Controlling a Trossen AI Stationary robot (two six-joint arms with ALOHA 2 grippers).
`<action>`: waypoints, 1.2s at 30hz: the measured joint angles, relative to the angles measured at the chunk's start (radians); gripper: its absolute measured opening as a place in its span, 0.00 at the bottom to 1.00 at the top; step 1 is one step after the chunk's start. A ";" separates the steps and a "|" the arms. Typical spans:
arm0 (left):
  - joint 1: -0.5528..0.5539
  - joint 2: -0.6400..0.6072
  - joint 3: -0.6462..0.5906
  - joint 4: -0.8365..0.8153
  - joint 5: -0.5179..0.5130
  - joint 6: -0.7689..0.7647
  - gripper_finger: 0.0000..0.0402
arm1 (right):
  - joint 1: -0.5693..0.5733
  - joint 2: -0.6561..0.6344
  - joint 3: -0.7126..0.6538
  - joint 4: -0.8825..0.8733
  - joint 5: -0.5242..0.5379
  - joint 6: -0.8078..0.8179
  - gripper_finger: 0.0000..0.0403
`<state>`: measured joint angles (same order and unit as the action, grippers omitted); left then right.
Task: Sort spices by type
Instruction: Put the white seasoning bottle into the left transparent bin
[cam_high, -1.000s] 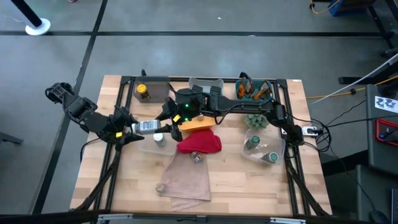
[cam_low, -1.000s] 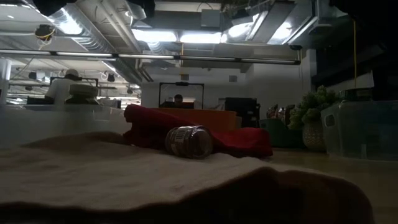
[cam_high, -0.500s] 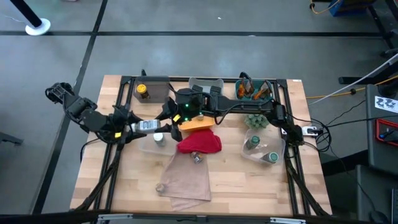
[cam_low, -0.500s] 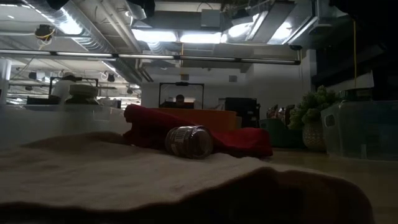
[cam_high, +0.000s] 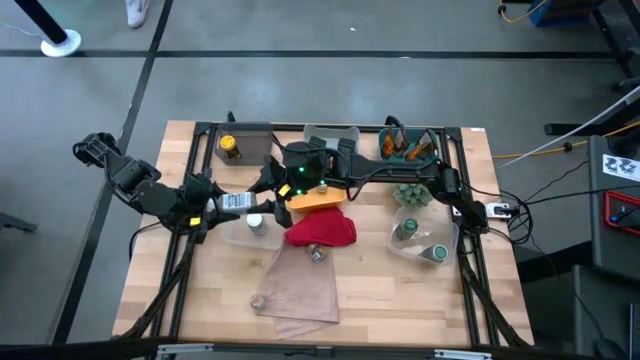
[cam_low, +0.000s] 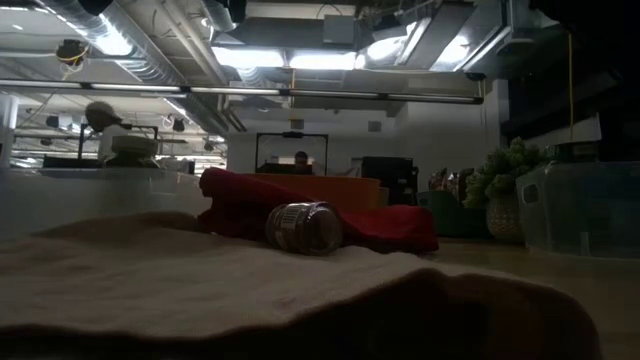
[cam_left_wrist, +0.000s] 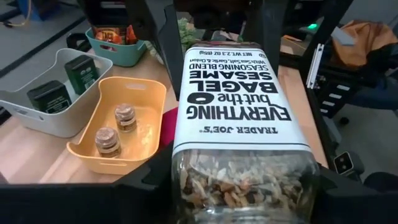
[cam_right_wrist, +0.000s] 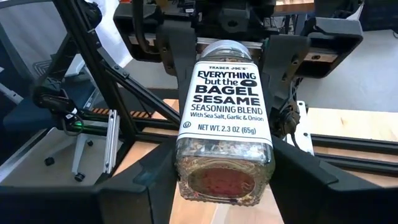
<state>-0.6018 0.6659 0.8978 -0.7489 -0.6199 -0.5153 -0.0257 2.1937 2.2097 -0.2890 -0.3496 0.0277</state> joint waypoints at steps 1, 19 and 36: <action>0.000 0.000 0.000 0.001 0.001 0.000 0.45 | 0.000 0.000 0.000 0.000 0.000 -0.001 0.53; -0.001 -0.028 0.002 -0.094 0.086 -0.180 0.45 | -0.044 -0.050 0.000 -0.169 -0.014 0.024 0.63; 0.088 0.093 0.002 -0.600 0.608 -0.814 0.45 | -0.149 -0.179 0.000 -0.416 -0.008 0.016 0.63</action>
<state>-0.5133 0.7587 0.8994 -1.3485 -0.0119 -1.3297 -0.1747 2.0144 2.2097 -0.7049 -0.3573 0.0437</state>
